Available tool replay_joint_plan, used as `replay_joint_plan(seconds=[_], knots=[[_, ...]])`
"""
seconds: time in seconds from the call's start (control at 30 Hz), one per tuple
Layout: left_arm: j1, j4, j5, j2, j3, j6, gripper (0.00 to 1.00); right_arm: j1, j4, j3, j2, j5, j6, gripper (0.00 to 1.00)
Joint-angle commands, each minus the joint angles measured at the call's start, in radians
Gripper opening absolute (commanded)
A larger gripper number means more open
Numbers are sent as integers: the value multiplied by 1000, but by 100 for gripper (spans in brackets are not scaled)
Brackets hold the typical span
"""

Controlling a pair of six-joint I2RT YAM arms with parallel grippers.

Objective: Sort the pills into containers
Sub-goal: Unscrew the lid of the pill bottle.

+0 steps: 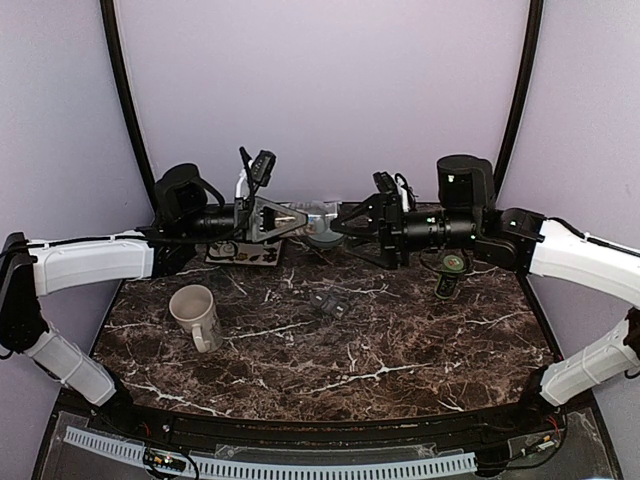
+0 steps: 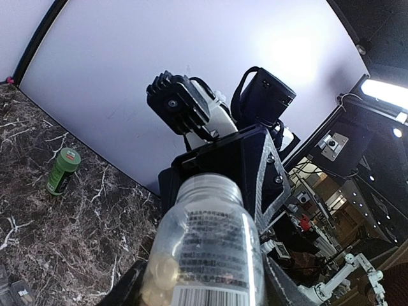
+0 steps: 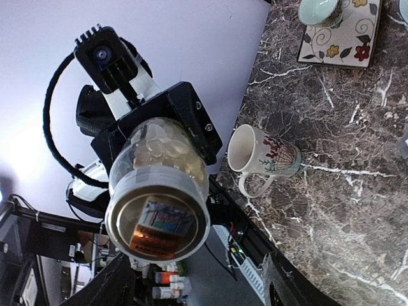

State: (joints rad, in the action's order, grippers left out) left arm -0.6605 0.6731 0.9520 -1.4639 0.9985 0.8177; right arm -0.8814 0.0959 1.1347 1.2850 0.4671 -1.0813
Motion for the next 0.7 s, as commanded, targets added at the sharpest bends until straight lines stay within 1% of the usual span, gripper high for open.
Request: replay_joint_plan(seconds=[0.0, 0.1, 0.3, 0.47, 0.53, 0.67], knots=[[-6, -18, 10, 67, -10, -61, 0, 7, -125, 34, 7, 31, -120, 69], [-7, -39, 10, 76, -12, -81, 0, 9, -148, 47, 17, 39, -159, 70], [-10, -67, 19, 83, -9, -109, 0, 12, -123, 83, 46, 36, -160, 69], [-12, -101, 23, 85, 1, -136, 0, 16, -111, 112, 77, 44, -154, 64], [-14, -110, 24, 86, 7, -146, 0, 17, -100, 124, 85, 44, -148, 57], [-13, -115, 14, 86, 11, -153, 0, 17, -72, 148, 103, 61, -129, 28]])
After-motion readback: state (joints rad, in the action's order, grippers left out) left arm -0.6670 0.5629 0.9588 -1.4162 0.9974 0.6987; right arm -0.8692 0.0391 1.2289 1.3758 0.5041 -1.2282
